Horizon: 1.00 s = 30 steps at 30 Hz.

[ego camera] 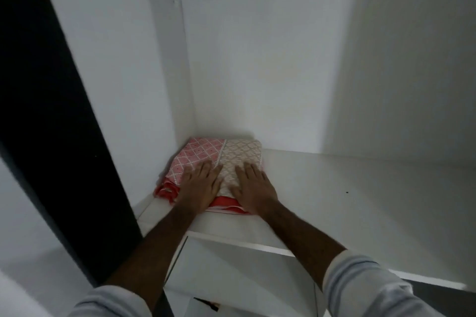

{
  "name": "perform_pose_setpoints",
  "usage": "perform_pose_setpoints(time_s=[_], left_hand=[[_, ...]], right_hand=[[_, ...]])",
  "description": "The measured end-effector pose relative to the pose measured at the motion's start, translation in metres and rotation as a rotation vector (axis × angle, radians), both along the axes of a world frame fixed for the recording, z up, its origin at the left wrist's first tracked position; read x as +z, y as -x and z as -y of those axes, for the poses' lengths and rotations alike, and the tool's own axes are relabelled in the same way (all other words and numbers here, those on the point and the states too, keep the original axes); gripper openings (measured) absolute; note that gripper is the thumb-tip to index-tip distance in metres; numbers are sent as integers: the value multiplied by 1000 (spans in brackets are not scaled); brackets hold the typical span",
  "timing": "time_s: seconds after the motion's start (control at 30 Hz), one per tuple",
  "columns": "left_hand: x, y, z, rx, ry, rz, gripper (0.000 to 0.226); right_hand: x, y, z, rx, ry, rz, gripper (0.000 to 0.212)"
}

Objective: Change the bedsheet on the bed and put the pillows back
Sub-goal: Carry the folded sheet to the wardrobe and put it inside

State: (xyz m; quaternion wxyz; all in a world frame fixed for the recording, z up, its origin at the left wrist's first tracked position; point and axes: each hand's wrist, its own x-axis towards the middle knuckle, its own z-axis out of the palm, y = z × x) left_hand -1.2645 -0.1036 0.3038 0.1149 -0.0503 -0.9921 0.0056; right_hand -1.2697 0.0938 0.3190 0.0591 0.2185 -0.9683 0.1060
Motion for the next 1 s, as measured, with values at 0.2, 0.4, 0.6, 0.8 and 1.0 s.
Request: perform_pose_setpoints(time_s=[0.2,0.4,0.6,0.8,1.0], left_hand=[[12,16,-40,-74,-2,-38,65],[41,-26,-213,-720,-264,-228,55],[74,-94,-388,-1158,-746,179,71],[90,-142,-500,-1163,-1060,489,64],[92,-144,-525,-1053,-1148,283,49]], right_hand=[[16,-52,-100,29,43,-104,68],[59,-147,-232,-114,41,-518,58],[70,-240,-339,-540,11,-822,71],[47,-281,-435,-807,-77,-706,83],[29,-271,-478,-746,-303,-581,89]])
